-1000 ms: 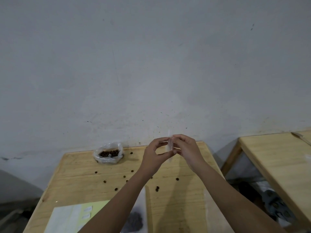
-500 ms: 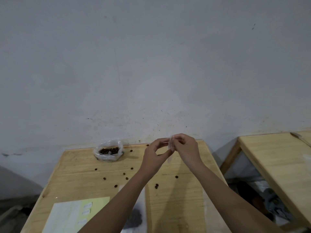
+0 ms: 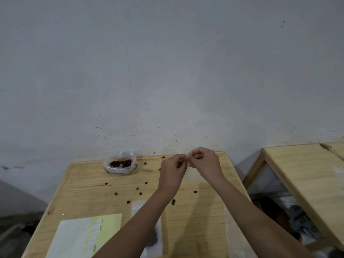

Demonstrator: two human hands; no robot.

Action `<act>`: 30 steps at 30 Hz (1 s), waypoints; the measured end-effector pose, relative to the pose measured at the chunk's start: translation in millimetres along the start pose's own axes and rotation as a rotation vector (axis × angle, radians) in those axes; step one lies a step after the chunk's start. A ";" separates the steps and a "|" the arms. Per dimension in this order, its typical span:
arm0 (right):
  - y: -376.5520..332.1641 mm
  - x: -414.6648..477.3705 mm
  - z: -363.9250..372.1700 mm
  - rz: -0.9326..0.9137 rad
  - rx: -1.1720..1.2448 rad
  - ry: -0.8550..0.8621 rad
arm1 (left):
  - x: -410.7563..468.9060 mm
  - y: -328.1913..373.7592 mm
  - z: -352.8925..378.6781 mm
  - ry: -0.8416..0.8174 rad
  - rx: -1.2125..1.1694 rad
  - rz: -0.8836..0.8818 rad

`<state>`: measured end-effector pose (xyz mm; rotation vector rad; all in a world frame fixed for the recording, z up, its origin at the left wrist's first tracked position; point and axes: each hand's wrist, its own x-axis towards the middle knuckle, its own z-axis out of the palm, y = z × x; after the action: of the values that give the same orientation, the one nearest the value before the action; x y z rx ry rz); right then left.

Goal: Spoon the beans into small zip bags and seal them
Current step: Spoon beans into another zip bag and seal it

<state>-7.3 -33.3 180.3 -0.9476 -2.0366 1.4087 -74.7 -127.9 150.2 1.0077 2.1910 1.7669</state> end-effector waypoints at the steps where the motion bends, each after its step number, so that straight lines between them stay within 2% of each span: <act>1: 0.3 -0.1 0.2 0.002 -0.007 0.001 | -1.2 -0.5 0.3 0.012 0.027 0.018; 7: -0.8 1.6 0.6 0.011 -0.036 -0.019 | -6.8 0.9 -2.1 0.042 0.115 0.047; 13: -4.0 6.2 2.0 -0.011 -0.105 -0.031 | 1.3 5.8 -3.0 0.039 0.189 -0.011; 28: 0.9 8.8 5.9 0.028 -0.142 -0.081 | 2.3 -8.6 -2.0 0.032 0.234 -0.053; 30: 4.6 8.1 4.1 0.019 -0.221 -0.074 | 4.5 -13.9 -4.1 0.041 0.245 -0.081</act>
<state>-14.2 -28.5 174.6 -1.0196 -2.2799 1.2641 -85.7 -129.7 139.9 0.9199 2.4818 1.5260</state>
